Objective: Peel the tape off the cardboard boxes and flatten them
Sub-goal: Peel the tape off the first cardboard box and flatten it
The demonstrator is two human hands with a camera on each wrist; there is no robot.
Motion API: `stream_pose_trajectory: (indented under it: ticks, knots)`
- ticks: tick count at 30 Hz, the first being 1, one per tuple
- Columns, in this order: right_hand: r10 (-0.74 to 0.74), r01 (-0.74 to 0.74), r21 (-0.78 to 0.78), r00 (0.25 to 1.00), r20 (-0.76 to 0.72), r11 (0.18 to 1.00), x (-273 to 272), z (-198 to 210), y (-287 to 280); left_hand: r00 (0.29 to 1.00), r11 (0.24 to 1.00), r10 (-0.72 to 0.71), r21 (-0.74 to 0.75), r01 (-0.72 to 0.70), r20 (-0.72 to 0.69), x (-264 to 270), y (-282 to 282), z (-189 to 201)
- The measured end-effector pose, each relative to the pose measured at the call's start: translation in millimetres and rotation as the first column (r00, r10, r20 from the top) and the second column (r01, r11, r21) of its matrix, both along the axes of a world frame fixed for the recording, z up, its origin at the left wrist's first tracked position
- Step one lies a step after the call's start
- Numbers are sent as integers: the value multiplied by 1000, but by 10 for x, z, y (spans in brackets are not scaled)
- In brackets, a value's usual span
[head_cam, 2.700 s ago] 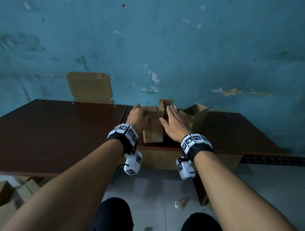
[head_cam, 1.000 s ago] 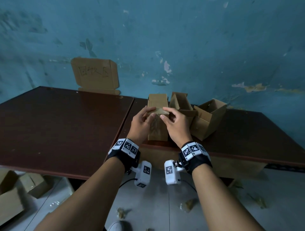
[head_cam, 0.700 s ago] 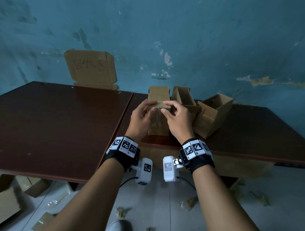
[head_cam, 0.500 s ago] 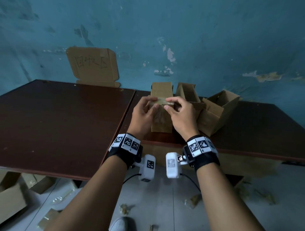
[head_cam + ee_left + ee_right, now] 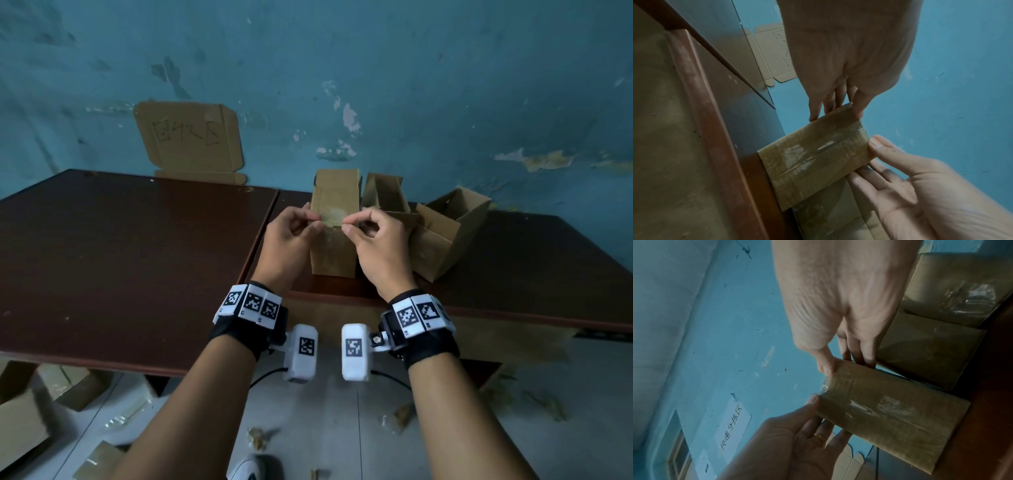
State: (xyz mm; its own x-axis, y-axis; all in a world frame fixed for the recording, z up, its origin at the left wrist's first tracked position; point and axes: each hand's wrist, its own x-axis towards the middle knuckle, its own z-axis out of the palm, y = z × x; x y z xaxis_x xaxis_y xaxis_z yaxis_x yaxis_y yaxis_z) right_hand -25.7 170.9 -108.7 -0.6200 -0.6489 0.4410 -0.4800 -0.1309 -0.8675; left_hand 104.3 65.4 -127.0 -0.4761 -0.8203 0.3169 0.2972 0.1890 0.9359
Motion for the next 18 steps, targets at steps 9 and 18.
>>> stream_pose_trajectory:
  ticks: [9, 18]
  knots:
    - [116, -120, 79, 992, 53, 990, -63, 113, 136, 992, 997, 36, -66, -28, 121, 11, -14, -4]
    - [161, -170, 98, 982, 95, 981, -77, 84, 133, 997, 998, -53, -20, 54, 63, 48, 56, -11]
